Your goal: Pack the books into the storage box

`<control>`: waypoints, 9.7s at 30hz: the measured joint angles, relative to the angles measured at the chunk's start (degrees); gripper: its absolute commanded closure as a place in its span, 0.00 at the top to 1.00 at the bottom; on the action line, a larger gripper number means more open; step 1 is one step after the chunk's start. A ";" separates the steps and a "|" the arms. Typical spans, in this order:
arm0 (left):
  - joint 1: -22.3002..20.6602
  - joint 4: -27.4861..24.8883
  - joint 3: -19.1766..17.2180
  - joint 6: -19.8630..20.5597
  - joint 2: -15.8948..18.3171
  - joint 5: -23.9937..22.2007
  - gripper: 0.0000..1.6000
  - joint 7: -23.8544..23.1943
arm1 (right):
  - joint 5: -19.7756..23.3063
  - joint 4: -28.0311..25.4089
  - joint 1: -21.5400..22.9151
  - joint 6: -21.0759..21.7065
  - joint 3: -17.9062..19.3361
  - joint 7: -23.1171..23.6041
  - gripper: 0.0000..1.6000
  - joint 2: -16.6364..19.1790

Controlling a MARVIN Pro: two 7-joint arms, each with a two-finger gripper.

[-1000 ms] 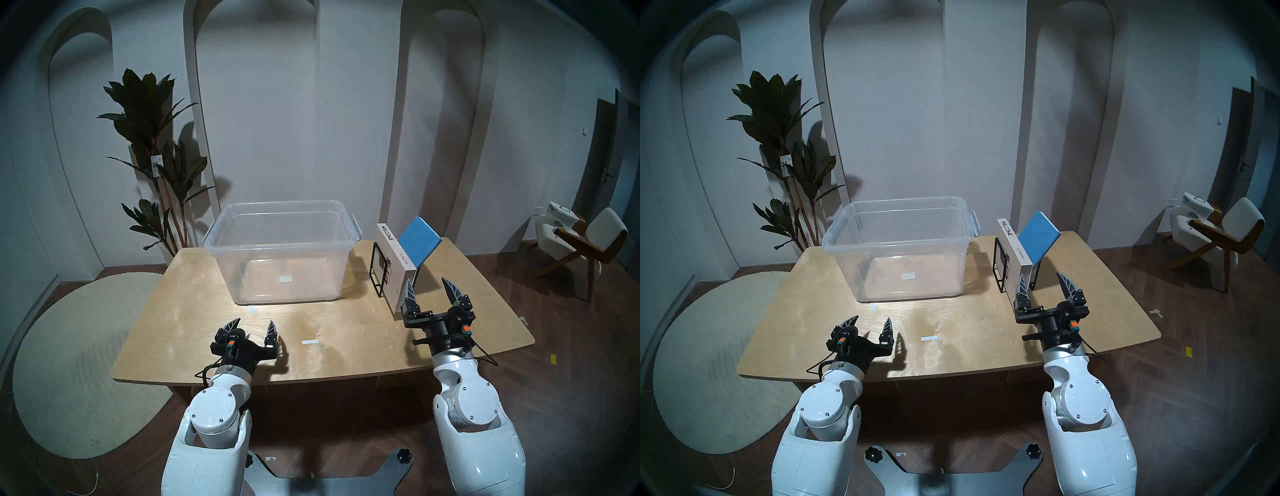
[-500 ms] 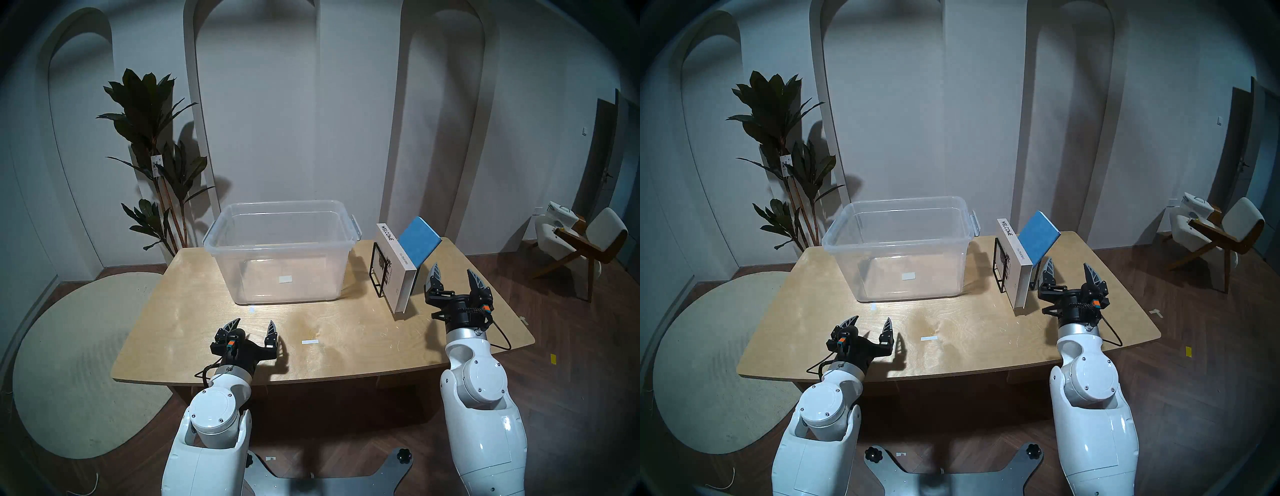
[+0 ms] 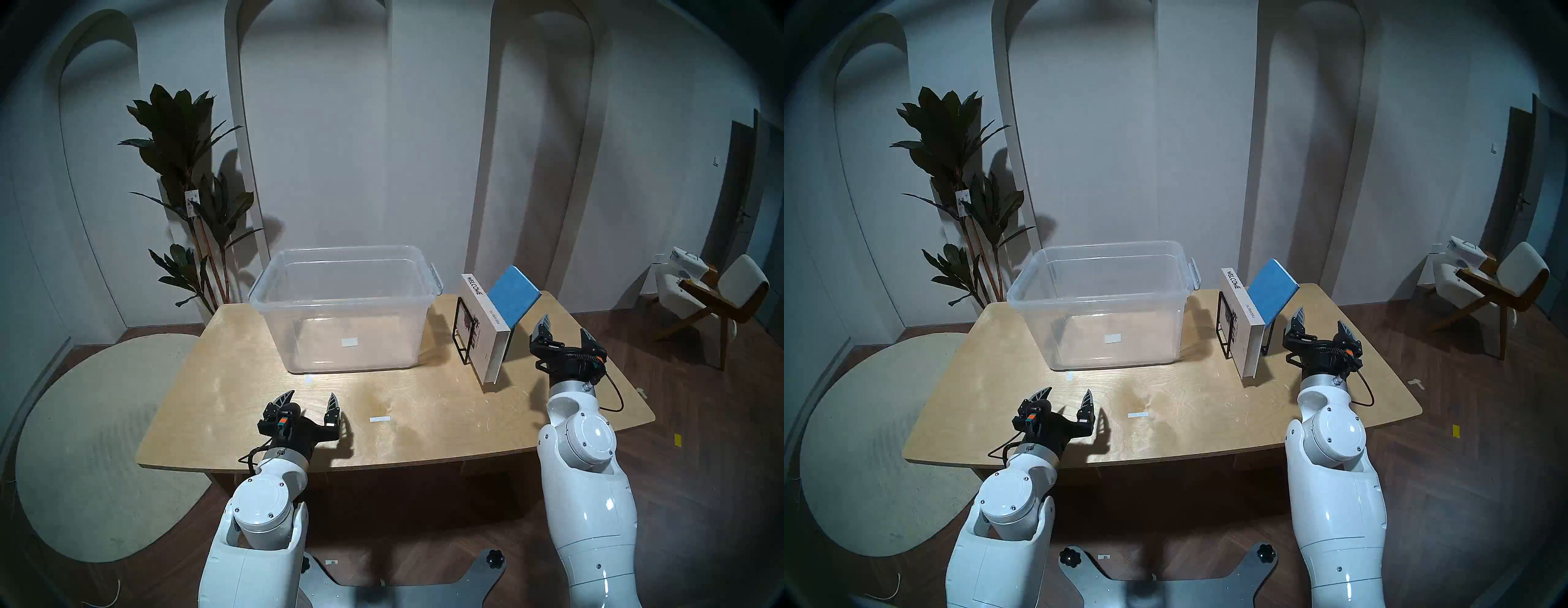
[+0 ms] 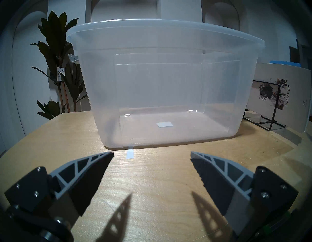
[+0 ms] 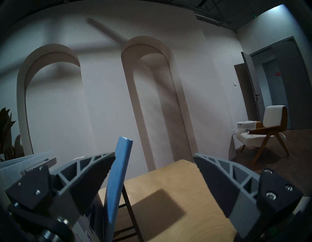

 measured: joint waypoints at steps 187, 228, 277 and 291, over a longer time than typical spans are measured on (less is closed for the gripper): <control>-0.01 0.15 -0.02 0.00 -0.23 0.00 1.00 -0.03 | -65.27 15.85 46.09 12.39 -46.45 18.63 0.00 5.94; -0.01 0.14 -0.02 0.00 -0.23 0.01 1.00 -0.02 | -63.42 26.45 49.79 15.67 -44.61 15.34 1.00 -1.47; -0.05 0.49 -0.05 0.00 -0.22 0.03 1.00 -0.04 | -44.44 -5.57 27.09 18.90 -9.88 -6.21 1.00 4.32; -0.09 0.85 -0.05 0.00 -0.22 0.04 1.00 -0.04 | -38.65 -7.78 16.48 23.80 4.03 -7.74 1.00 6.58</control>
